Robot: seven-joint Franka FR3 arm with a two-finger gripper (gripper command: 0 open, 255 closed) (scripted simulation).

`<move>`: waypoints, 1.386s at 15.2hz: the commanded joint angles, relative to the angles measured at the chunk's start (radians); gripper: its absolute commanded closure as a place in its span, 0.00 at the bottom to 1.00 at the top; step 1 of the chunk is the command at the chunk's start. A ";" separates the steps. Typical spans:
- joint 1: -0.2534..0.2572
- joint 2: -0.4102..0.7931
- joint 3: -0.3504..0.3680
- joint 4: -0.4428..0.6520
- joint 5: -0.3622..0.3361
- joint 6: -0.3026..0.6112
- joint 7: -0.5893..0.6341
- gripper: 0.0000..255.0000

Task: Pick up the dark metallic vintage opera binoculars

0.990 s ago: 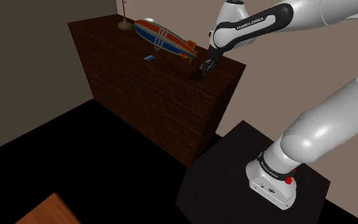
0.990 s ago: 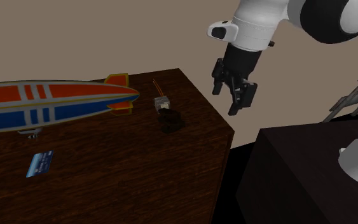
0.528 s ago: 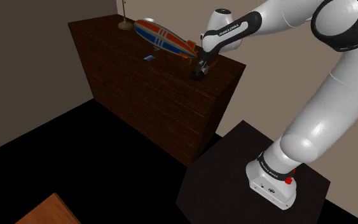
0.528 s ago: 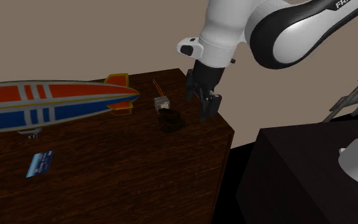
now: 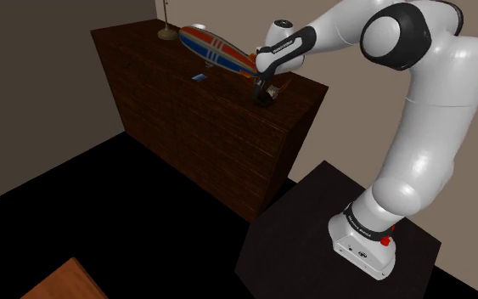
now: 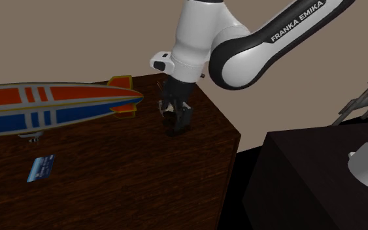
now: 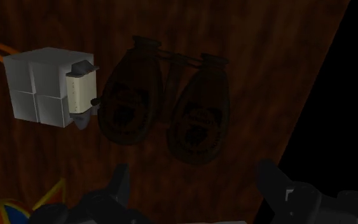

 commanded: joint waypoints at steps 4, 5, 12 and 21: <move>-0.005 0.059 0.007 0.021 0.006 0.043 -0.009 0.00; -0.006 0.067 0.007 0.019 0.007 0.054 -0.009 0.00; -0.006 0.091 0.010 0.016 0.009 0.081 -0.007 1.00; -0.006 0.072 0.008 0.018 0.007 0.060 -0.009 1.00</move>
